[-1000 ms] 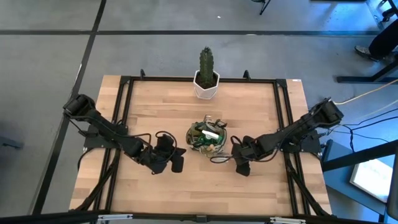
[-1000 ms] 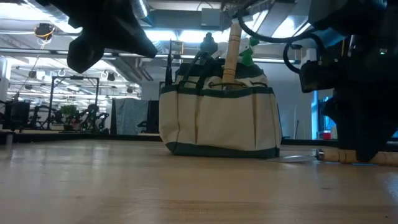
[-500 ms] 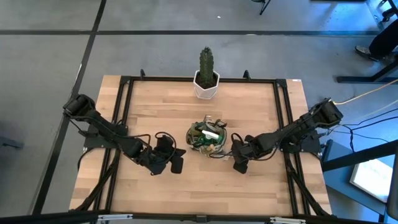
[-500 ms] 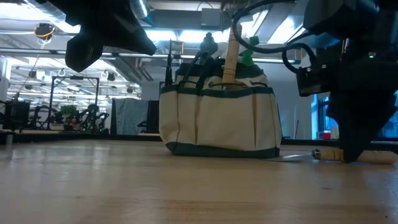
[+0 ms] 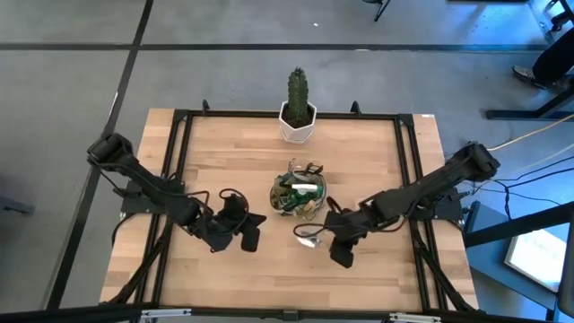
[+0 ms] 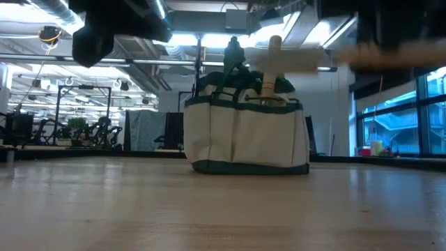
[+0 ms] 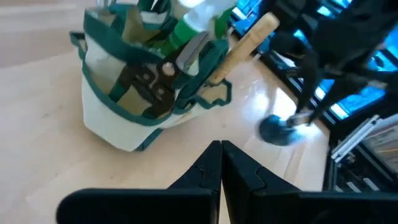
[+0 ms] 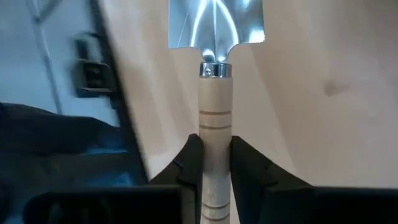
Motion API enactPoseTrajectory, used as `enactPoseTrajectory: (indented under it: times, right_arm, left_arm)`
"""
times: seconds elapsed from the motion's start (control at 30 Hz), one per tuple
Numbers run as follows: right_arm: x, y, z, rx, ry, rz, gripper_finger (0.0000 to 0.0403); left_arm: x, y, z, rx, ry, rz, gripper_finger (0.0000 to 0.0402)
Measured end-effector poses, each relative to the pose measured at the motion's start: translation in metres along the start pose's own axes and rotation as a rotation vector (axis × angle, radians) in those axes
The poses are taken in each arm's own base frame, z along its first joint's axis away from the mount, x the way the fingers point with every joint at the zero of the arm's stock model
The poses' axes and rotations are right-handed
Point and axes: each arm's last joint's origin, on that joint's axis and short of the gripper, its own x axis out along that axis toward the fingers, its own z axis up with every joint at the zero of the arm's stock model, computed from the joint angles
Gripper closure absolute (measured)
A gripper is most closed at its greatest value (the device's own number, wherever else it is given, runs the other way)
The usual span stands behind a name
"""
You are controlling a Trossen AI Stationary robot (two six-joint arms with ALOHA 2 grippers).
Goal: Pick & Place Garden tools in Gardening bag
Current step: Put the trowel into the gardening bag
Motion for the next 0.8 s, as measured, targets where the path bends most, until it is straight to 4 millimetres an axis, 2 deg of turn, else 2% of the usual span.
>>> enactPoseTrajectory:
  times: [0.07, 0.17, 0.33, 0.57, 0.67, 0.8]
  right_arm:
    - [-0.015, 0.010, 0.004, -0.011, -0.018, 0.036, 0.0350]
    - [-0.037, 0.014, 0.005, -0.012, -0.034, 0.039, 0.0350]
    - [-0.064, 0.010, 0.000, 0.044, -0.105, 0.012, 0.0350]
    - [-0.084, 0.009, -0.009, 0.099, -0.204, -0.026, 0.0350]
    - [-0.085, 0.010, -0.011, 0.119, -0.225, -0.033, 0.0350]
    - [-0.086, 0.013, -0.014, 0.136, -0.257, -0.033, 0.0350]
  left_arm:
    - [-0.005, -0.001, 0.003, 0.024, 0.005, -0.020, 0.0399]
    - [-0.009, -0.004, 0.007, 0.088, 0.103, -0.093, 0.0401]
    - [0.006, 0.006, 0.002, 0.121, 0.192, -0.104, 0.0400]
    - [0.039, 0.034, -0.009, 0.045, 0.188, -0.120, 0.0401]
    - [0.054, 0.041, -0.010, 0.039, 0.207, -0.130, 0.0401]
    - [0.071, 0.040, -0.006, 0.035, 0.169, -0.181, 0.0400]
